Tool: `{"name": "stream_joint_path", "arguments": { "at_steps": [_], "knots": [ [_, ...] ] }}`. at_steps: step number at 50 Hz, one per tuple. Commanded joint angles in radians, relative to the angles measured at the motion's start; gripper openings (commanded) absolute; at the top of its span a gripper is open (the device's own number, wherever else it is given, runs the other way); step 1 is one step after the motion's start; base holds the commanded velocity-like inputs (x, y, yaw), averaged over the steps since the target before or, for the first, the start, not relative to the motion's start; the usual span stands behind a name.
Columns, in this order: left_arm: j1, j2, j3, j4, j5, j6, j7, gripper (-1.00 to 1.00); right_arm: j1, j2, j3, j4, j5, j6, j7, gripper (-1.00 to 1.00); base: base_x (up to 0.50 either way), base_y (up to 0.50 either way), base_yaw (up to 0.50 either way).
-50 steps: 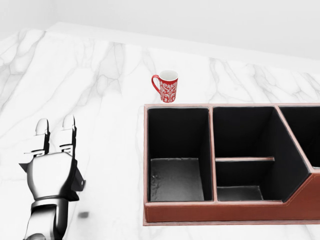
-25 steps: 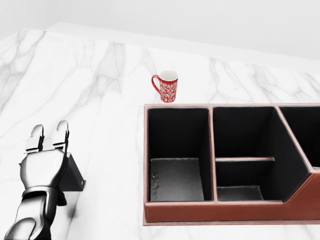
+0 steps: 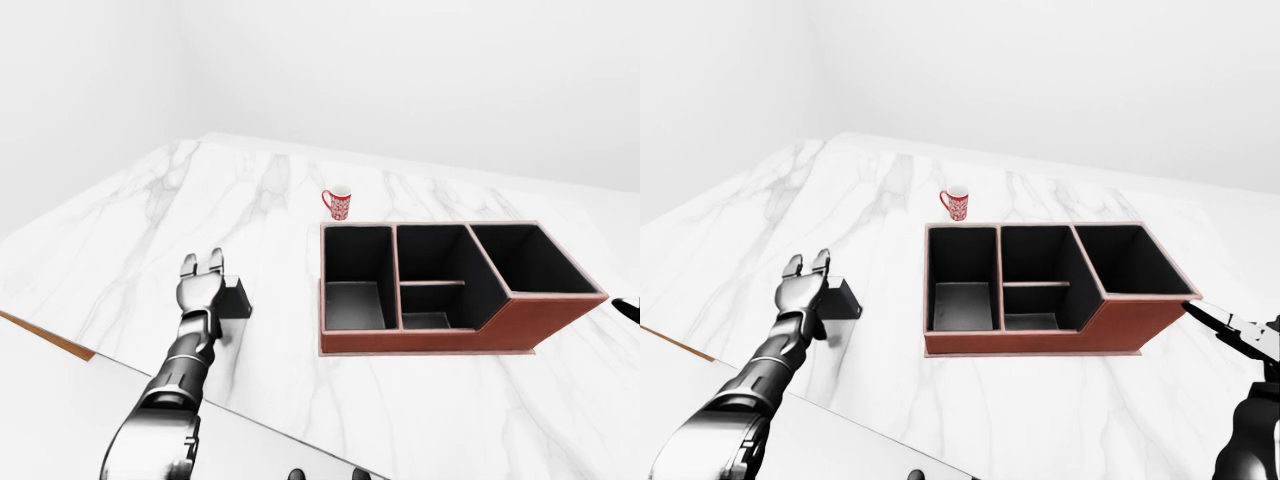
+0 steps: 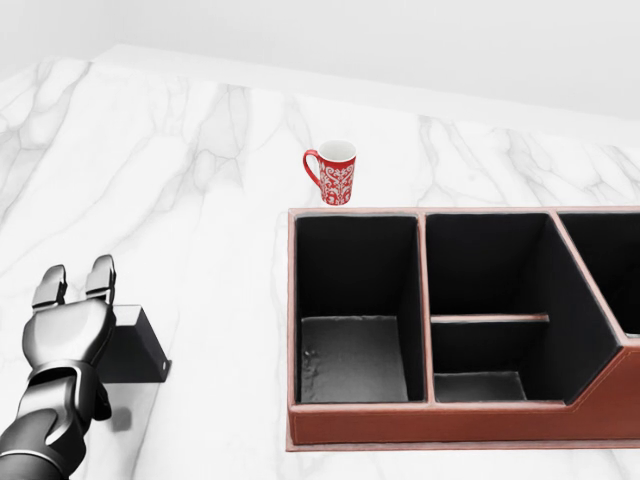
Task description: Pick up the book and place it in the left compartment of the caddy.
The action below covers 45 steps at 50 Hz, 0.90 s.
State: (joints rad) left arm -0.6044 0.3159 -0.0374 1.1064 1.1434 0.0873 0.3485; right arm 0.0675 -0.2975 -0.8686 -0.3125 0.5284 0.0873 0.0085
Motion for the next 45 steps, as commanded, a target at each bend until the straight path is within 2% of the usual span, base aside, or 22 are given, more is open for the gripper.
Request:
{"name": "stream_joint_path", "arguments": {
  "at_steps": [1, 16, 27, 41, 42, 43, 44, 45],
  "knots": [
    [-0.071, 0.012, -0.029, 0.135, -0.019, 0.0, 0.009, 1.0, 0.0, 0.001, 0.004, 0.006, -0.005, 0.0, -0.001, 1.0, 0.0, 0.0, 0.0],
    [-0.136, 0.007, -0.049, 0.185, 0.026, 0.0, -0.028, 1.0, -0.001, 0.001, 0.006, 0.009, -0.008, 0.0, -0.001, 1.0, 0.0, 0.0, 0.0],
    [-0.14, -0.01, -0.072, 0.209, 0.081, 0.0, -0.05, 1.0, -0.003, -0.002, 0.006, 0.011, -0.009, 0.0, -0.003, 1.0, 0.0, 0.0, 0.0],
    [-0.14, -0.025, -0.071, 0.218, 0.12, 0.0, -0.067, 0.98, -0.003, -0.003, 0.006, 0.013, -0.008, 0.0, -0.002, 1.0, 0.0, 0.0, 0.0],
    [-0.14, -0.025, -0.073, 0.219, 0.123, 0.0, -0.072, 0.53, -0.004, -0.003, 0.007, 0.014, -0.009, 0.0, -0.002, 1.0, 0.0, 0.0, 0.0],
    [-0.14, -0.025, -0.072, 0.22, 0.124, 0.0, -0.073, 0.2, -0.004, -0.004, 0.007, 0.013, -0.009, 0.0, -0.004, 1.0, 0.0, 0.0, 0.0],
    [-0.139, -0.025, -0.072, 0.221, 0.125, 0.0, -0.075, 0.1, -0.004, -0.004, 0.007, 0.012, -0.009, 0.0, -0.003, 1.0, 0.0, 0.0, 0.0],
    [-0.136, -0.027, -0.075, 0.228, 0.13, 0.0, -0.082, -0.98, -0.003, -0.003, 0.006, 0.012, -0.008, 0.0, -0.003, 1.0, 0.0, 0.0, 0.0]
  ]
}}
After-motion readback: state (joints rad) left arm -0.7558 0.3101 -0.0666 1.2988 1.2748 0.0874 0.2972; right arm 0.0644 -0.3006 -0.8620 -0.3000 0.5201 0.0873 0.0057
